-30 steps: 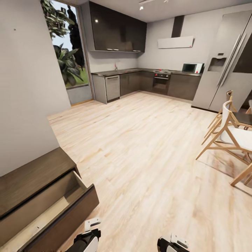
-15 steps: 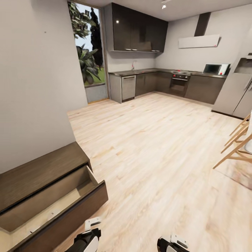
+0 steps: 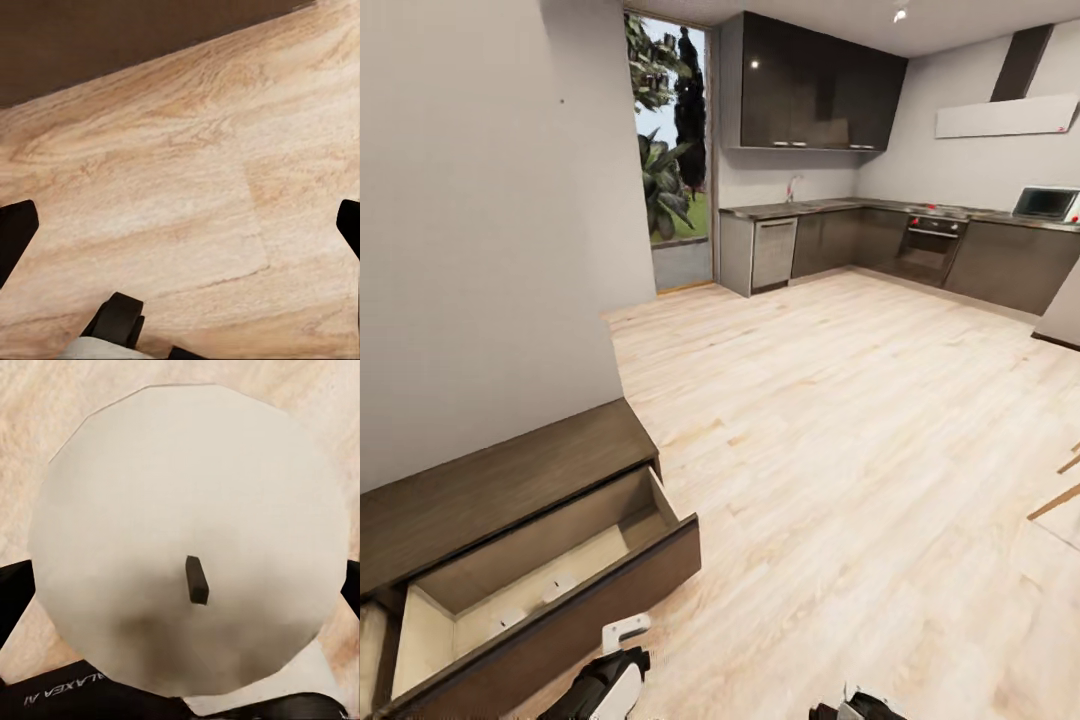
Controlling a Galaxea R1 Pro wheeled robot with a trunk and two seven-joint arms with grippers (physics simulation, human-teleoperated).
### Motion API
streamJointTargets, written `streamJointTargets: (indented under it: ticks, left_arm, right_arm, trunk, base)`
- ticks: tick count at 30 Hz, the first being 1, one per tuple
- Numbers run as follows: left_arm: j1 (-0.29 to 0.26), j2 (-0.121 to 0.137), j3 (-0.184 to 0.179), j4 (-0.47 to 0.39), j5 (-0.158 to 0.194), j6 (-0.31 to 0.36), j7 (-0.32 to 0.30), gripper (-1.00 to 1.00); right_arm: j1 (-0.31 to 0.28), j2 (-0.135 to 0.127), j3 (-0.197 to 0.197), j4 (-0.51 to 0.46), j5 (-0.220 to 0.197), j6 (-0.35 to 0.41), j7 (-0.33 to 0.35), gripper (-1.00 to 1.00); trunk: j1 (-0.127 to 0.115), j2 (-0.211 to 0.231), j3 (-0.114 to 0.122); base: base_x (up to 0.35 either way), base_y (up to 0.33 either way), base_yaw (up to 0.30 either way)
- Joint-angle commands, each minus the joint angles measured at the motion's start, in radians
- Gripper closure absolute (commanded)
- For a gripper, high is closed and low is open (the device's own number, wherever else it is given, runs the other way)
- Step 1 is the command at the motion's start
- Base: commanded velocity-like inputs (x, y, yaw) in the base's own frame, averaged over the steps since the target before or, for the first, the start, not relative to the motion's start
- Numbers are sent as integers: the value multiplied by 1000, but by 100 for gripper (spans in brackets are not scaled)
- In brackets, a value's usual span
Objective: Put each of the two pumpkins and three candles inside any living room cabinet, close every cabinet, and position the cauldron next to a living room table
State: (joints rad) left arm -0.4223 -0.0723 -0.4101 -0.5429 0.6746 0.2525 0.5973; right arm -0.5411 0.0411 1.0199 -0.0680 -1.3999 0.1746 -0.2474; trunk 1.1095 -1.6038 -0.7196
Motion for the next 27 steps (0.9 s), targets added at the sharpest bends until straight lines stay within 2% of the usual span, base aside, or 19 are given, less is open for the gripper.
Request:
streamJointTargets:
  ticks: [1, 3, 4, 5, 7, 8, 9, 10, 12, 18, 21, 23, 25, 27]
  left_arm:
    - [-2, 3, 3, -13, 12, 40, 8, -100]
    - [-4, 12, 21, -80, 18, 170, 9, -100]
    - [-5, 20, 33, -140, 17, 263, 13, -100]
    - [-5, 37, 64, -245, 18, 406, 34, -100]
    - [-4, 67, 138, -388, 20, 567, 83, -100]
    - [-3, 84, 209, -478, 21, 649, 114, -100]
    - [-2, 91, 250, -525, 21, 681, 127, -100]
    - [-1, 96, 284, -560, 21, 703, 135, -100]
    - [-1, 101, 320, -601, 20, 726, 144, -100]
    - [-1, 103, 347, -638, 19, 743, 151, -100]
    - [-1, 105, 356, -650, 23, 744, 151, -100]
    - [-1, 103, 356, -672, 26, 744, 151, -100]
    - [-1, 103, 355, -692, 25, 743, 151, -100]
    - [0, 104, 355, -722, 25, 743, 151, -100]
  right_arm:
    - [-7, -1, 11, -3, 0, 54, -7, 100]
    - [-42, -1, 11, -4, 3, 168, -12, 100]
    - [-63, -2, 11, -4, 7, 222, -18, 100]
    - [-95, -4, 11, -4, 13, 285, -34, 100]
    - [-132, -7, 11, -4, 17, 333, -59, 100]
    - [-155, -9, 11, -5, 18, 351, -70, 100]
    - [-171, -9, 11, -5, 19, 358, -75, 100]
    - [-188, -10, 11, -6, 20, 366, -80, 100]
    - [-219, -10, 11, -8, 20, 387, -88, 100]
    - [-272, -9, 11, -39, 19, 406, -94, 100]
    - [-285, -13, 10, -138, 19, 400, -95, 100]
    - [-289, -24, 11, -279, 20, 393, -108, 100]
    - [-290, -28, 9, -372, 20, 389, -163, 100]
    - [-290, -29, 6, -425, 21, 386, -237, 100]
  trunk:
    - [-4, 7, 2]
    - [-12, 21, 9]
    - [-16, 28, 12]
    - [-19, 35, 14]
    - [-27, 49, 20]
    - [-31, 56, 23]
    - [-35, 63, 26]
    - [-39, 70, 28]
    - [-46, 84, 34]
    - [-69, 126, 50]
    - [-81, 147, 57]
    - [-88, 161, 63]
    - [-96, 175, 68]
    - [-104, 189, 73]
  base:
    - [0, 0, 291]
    - [0, 0, 291]
    - [0, 0, 291]
    - [0, 0, 291]
    - [0, 0, 291]
    - [0, 0, 291]
    - [0, 0, 291]
    - [0, 0, 291]
    - [0, 0, 291]
    - [0, 0, 289]
    - [0, 0, 286]
    - [0, 0, 279]
    - [0, 0, 276]
    - [0, 0, 275]
